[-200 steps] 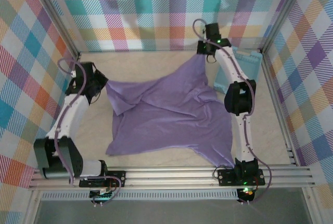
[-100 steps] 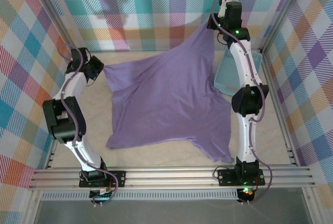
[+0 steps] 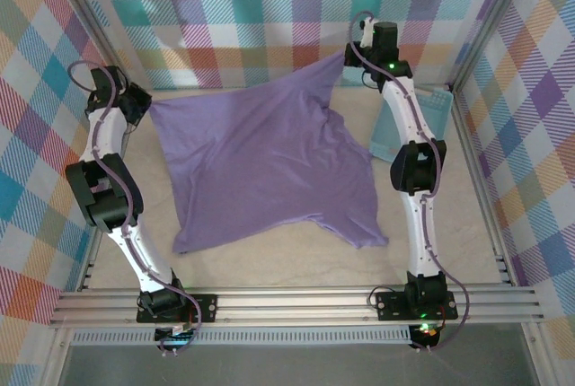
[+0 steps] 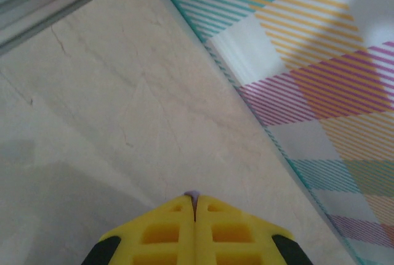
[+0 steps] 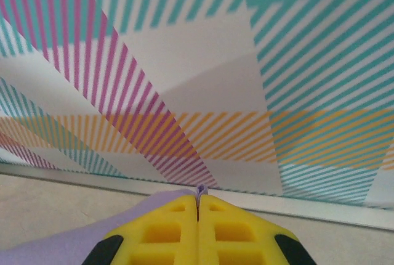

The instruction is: Fold the inside-out t-shirt

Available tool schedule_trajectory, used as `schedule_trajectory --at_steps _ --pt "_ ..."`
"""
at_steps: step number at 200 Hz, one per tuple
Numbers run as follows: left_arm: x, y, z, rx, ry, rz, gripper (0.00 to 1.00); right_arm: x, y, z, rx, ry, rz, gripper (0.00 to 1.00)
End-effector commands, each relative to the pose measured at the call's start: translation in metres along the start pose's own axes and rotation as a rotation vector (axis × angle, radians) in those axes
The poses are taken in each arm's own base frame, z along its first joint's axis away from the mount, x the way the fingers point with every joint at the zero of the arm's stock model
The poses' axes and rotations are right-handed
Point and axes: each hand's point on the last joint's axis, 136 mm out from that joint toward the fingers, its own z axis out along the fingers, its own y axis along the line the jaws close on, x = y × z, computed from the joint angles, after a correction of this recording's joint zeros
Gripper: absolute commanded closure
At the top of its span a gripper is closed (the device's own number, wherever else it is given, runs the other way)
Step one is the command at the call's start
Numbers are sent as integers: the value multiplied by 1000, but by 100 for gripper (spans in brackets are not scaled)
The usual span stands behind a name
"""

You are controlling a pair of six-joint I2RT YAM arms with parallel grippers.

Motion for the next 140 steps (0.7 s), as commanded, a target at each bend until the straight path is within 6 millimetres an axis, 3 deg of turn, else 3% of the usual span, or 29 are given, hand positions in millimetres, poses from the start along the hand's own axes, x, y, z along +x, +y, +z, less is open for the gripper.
schedule_trajectory --at_steps 1,49,78,109,140 --pt "9 13 4 -53 51 31 100 -27 15 -7 -31 -87 -39 100" --pt "14 16 -9 -65 47 35 100 -28 51 -20 -109 -54 -92 100" --pt "24 35 -27 -117 29 15 100 -20 64 -39 -94 7 -98 100" --pt "33 65 -41 -136 11 -30 100 3 66 -62 -77 86 -69 100" --pt "47 86 -44 -154 33 -61 100 43 67 -83 -26 170 -75 100"
